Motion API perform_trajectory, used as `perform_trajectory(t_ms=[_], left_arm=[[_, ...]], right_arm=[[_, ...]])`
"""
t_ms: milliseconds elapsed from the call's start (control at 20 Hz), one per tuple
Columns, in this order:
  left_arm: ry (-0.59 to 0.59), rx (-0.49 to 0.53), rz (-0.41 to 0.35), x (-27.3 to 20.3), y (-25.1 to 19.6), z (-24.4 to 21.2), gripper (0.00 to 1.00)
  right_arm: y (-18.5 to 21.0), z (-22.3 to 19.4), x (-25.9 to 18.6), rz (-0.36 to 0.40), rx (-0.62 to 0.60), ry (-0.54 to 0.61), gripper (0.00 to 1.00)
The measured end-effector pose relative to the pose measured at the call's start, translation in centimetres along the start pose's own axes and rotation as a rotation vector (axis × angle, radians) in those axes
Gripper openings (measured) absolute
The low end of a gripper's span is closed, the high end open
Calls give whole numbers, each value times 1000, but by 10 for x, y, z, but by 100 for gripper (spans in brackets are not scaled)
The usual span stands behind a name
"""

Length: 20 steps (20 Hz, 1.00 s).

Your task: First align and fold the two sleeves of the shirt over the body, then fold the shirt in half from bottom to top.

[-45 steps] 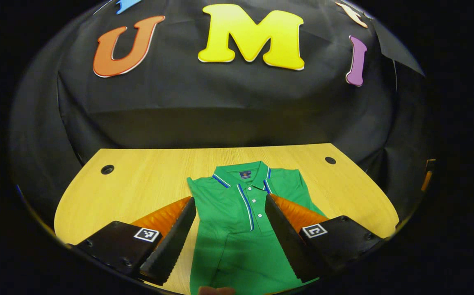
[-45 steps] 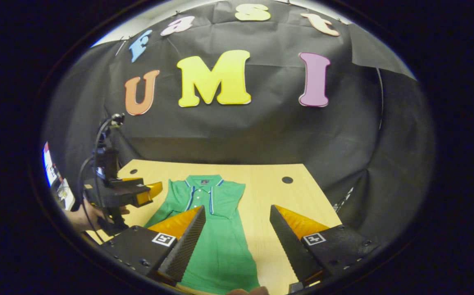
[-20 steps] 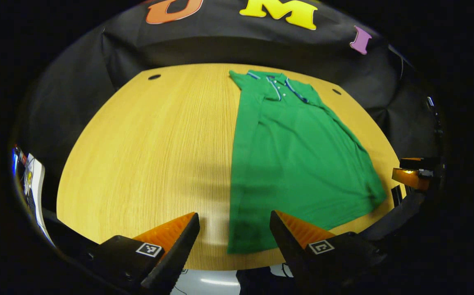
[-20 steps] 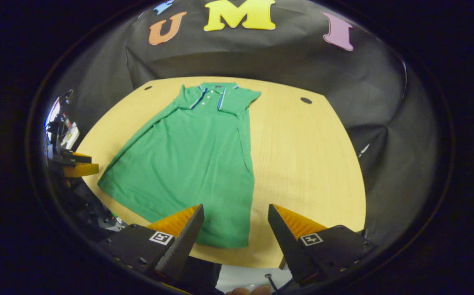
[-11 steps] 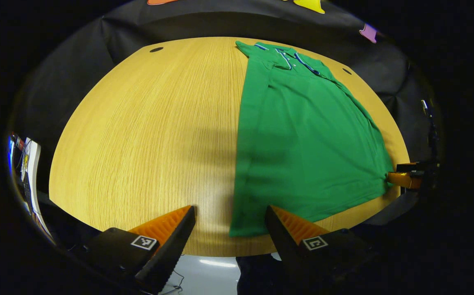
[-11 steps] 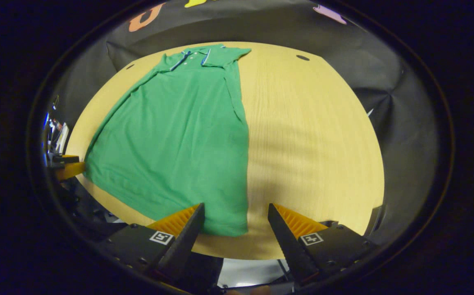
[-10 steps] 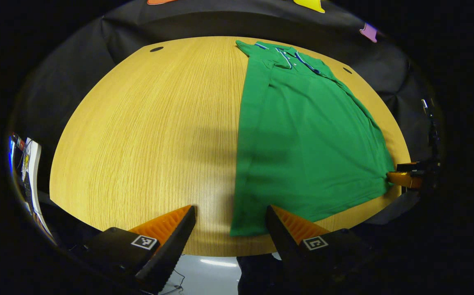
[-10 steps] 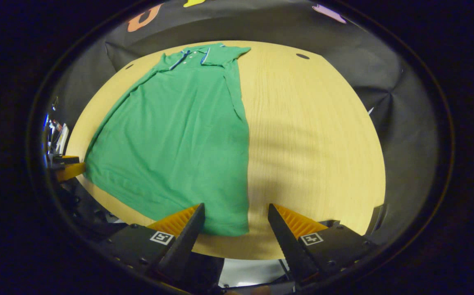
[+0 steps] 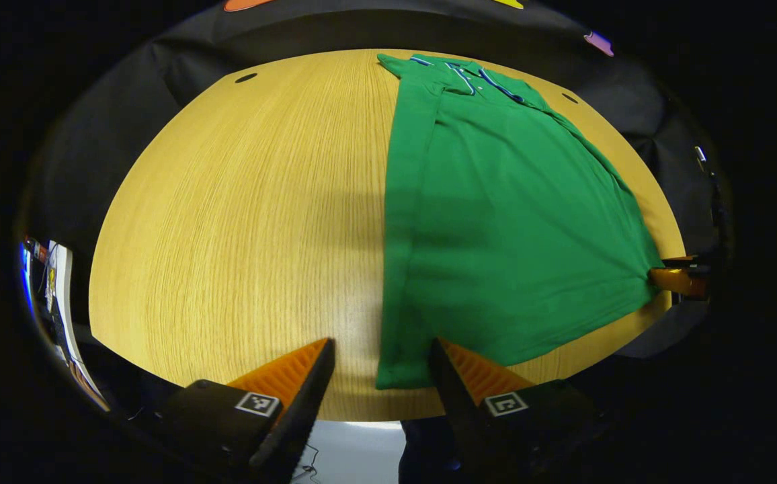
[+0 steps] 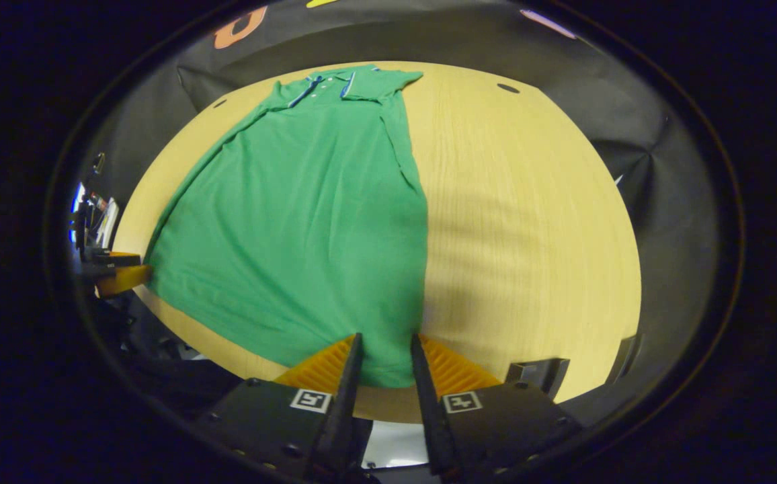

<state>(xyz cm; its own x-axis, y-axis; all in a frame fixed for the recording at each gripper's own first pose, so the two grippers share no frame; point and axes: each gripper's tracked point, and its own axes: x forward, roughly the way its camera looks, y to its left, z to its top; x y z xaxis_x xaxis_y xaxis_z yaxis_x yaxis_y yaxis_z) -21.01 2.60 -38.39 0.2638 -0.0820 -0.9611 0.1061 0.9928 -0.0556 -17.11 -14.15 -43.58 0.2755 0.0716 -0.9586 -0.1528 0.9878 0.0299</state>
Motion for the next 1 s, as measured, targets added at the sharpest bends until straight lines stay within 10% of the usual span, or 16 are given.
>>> perform_trajectory(t_ms=[200,350,1000], left_arm=[[6,-6,-24,1,-5,2,58],[30,-26,-65,-5,-13,0,11],[-60,-33,-179,-40,-19,54,6]], right_arm=[[7,-1,0,28,25,-6,5],[10,0,0,41,28,0,0],[4,51,-33,87,115,-107,0]])
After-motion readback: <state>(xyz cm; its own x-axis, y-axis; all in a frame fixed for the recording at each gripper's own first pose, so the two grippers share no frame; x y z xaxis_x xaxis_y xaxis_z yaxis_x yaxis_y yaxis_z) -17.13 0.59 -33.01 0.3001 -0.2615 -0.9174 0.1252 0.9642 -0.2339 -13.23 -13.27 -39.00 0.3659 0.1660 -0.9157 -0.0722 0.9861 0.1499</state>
